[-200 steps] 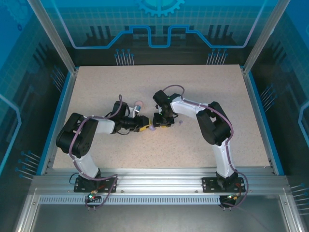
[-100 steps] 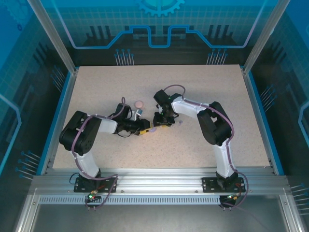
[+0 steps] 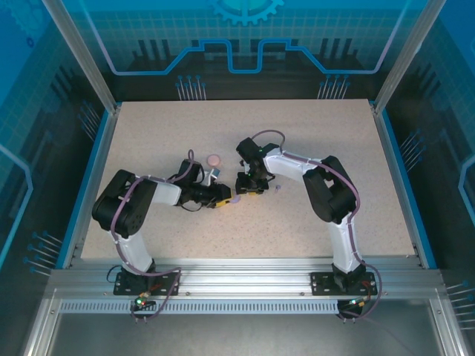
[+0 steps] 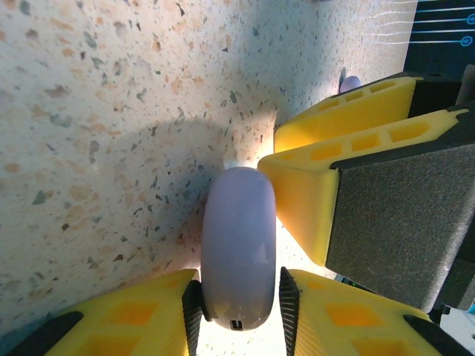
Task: Insert wireless bluetooth earbuds into charging case
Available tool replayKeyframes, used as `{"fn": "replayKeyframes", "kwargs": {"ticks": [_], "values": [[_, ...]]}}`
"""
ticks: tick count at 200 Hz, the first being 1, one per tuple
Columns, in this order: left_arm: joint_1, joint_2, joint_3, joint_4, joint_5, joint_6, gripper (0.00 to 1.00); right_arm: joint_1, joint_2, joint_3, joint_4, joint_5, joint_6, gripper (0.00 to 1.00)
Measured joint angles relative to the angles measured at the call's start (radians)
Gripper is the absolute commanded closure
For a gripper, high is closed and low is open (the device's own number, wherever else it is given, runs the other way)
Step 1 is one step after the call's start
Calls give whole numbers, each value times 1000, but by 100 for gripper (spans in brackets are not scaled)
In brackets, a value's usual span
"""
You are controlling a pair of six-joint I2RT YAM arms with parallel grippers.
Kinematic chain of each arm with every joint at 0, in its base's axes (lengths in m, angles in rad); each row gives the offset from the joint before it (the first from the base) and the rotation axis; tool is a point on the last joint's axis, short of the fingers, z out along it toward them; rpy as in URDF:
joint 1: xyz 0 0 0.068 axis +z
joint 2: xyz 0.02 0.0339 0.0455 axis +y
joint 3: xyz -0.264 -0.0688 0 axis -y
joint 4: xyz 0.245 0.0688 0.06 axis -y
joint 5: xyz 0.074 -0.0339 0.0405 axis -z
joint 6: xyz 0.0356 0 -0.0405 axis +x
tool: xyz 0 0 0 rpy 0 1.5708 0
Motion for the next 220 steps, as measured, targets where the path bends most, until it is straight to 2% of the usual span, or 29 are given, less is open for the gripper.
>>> {"fn": "replayKeyframes", "kwargs": {"ticks": [44,64,114,133,182,220], "values": [[-5,7,0,6,8,0,76,0,0,-2,2,0,0,60],[-5,7,0,6,11,0,79,-2,-2,-4,3,-2,1,60],[-5,5,0,6,11,0,99,-13,-18,-6,5,-21,5,58],[-8,-2,0,2,11,0,100,-21,-58,-6,16,-36,16,51],[-12,-124,0,-3,20,0,100,-83,-311,-89,97,-87,32,22],[-12,-219,28,-29,44,8,100,-146,-461,-251,190,-183,34,15]]}}
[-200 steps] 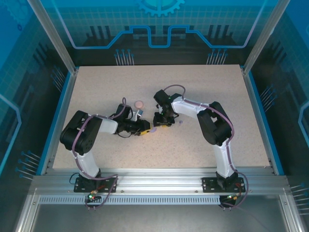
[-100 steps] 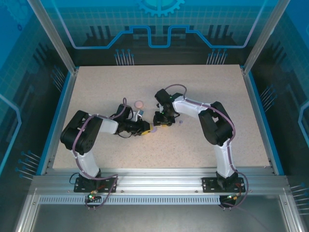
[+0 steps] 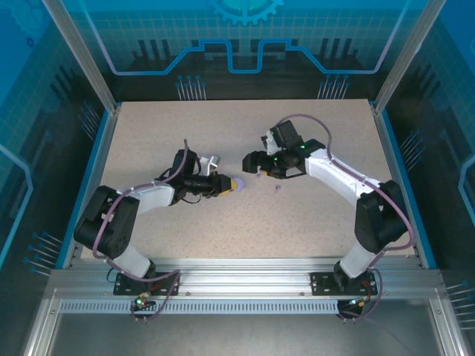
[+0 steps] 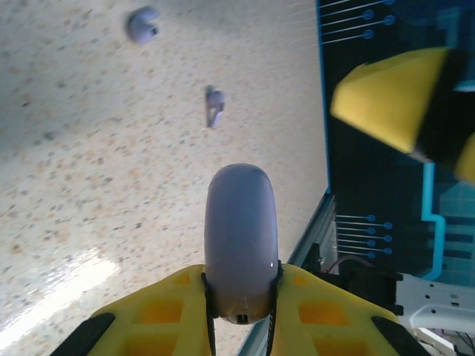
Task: Insert wireless bluetooth earbuds into charging case
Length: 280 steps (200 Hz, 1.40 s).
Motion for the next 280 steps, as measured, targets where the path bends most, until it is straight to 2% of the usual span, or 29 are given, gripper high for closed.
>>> {"fn": "replayKeyframes", "kwargs": {"ticks": [49,85,176,230,280], "values": [[0,-47,36,0,25,2,100,-6,-69,-144,104,-112,-8,15],[0,-48,38,0,35,1,100,-6,-85,-161,157,-152,-5,16],[-12,-72,38,-15,35,-2,100,-11,0,-137,207,-182,-4,20],[-15,-93,38,-20,40,-2,100,-63,49,-186,259,-188,5,22],[-18,-105,38,-6,41,-5,100,-65,67,-206,264,-188,7,23]]}}
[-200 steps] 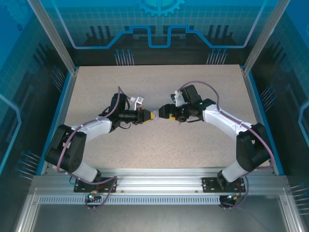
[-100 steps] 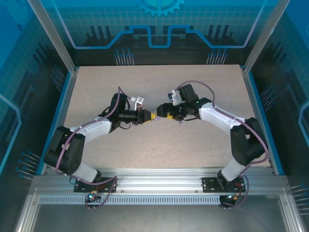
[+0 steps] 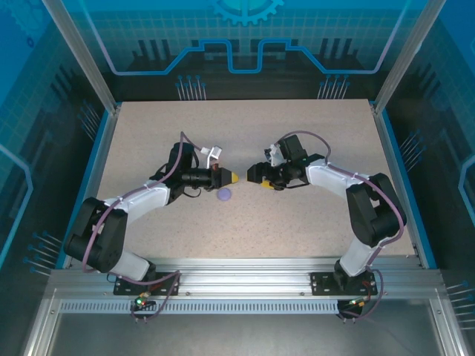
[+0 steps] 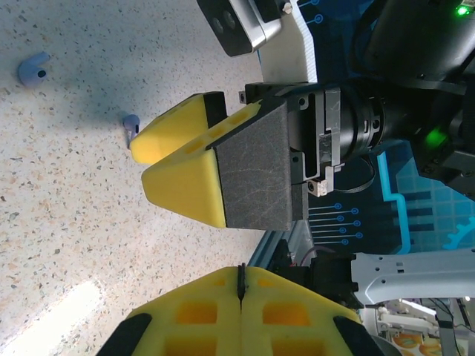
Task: Insert wireless bluetooth earbuds into charging case
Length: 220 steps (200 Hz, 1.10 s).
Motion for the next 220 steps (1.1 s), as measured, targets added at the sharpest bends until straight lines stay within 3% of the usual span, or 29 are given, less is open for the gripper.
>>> {"fn": "replayKeyframes", "kwargs": {"ticks": [5,18,63,103,143,220], "values": [[0,0,0,0,-5,0,100,0,0,0,0,0,0,23],[0,0,-1,0,-20,3,68,0,0,0,1,0,0,23],[2,-35,-32,-33,-145,0,2,0,0,0,-14,15,0,22],[56,-93,-81,-47,-272,-26,1,26,3,31,-80,61,-8,21],[120,-95,-109,-50,-419,-131,1,116,67,132,-137,138,-16,21],[156,9,-41,-153,-427,-191,1,181,182,269,-217,253,-16,24]]}}
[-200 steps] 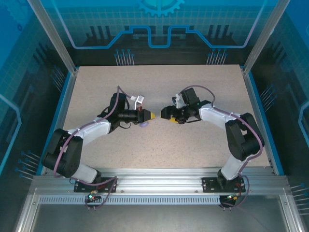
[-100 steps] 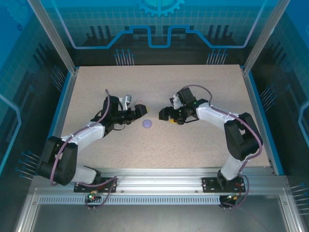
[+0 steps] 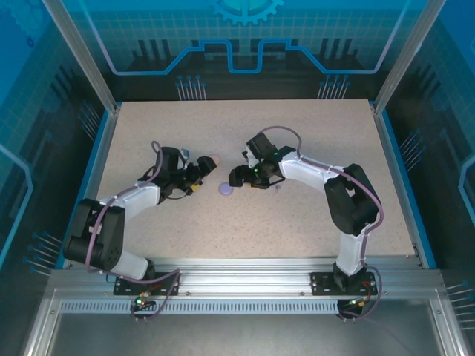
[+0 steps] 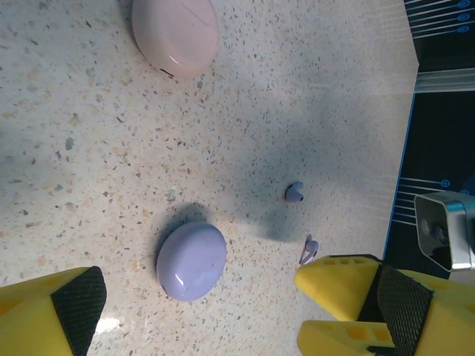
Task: Insert wireless bluetooth earbuds into charging case
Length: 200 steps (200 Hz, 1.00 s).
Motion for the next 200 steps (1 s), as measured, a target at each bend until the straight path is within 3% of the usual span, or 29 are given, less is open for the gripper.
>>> {"fn": "replayKeyframes", "kwargs": {"ticks": [30,86,200], "values": [[0,66,58,-21,46,6,1,0,4,-1,-6,4,5,29],[-43,189,115,-50,79,6,1,-1,5,-37,18,3,34,49],[-137,285,172,-41,79,-7,1,-18,6,-68,49,-9,38,49]]}}
